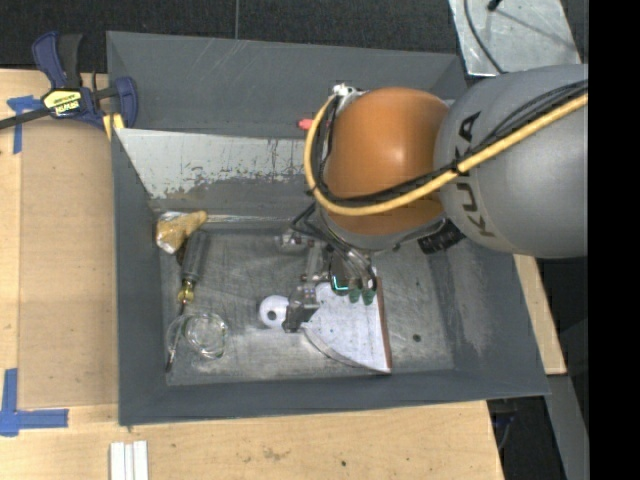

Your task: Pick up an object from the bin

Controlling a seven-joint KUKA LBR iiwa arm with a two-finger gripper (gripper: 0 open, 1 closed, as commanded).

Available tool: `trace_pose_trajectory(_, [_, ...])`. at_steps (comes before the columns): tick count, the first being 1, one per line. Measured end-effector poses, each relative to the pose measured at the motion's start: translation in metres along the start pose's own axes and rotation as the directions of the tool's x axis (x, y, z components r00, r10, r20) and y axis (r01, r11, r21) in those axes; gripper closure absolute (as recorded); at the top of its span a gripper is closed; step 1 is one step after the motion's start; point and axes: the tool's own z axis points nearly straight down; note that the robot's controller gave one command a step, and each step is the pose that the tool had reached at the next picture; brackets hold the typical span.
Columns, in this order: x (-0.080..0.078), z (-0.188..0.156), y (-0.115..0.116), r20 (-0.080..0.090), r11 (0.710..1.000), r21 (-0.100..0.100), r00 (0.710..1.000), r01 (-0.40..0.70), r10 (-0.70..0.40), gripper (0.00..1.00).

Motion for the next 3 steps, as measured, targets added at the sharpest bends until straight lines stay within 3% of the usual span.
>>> trace_pose_trajectory(1, [0.003,0.031,-0.009,0.011,1.0,-0.003,1.0,-0.004,0.004,0.0])
trace_pose_trajectory(2, [0.001,0.13,-0.019,0.006,0.948,-0.001,0.948,0.317,-0.317,1.0])
trace_pose_trajectory(3, [0.001,0.13,-0.019,0.005,0.948,-0.001,0.948,0.317,-0.317,1.0])
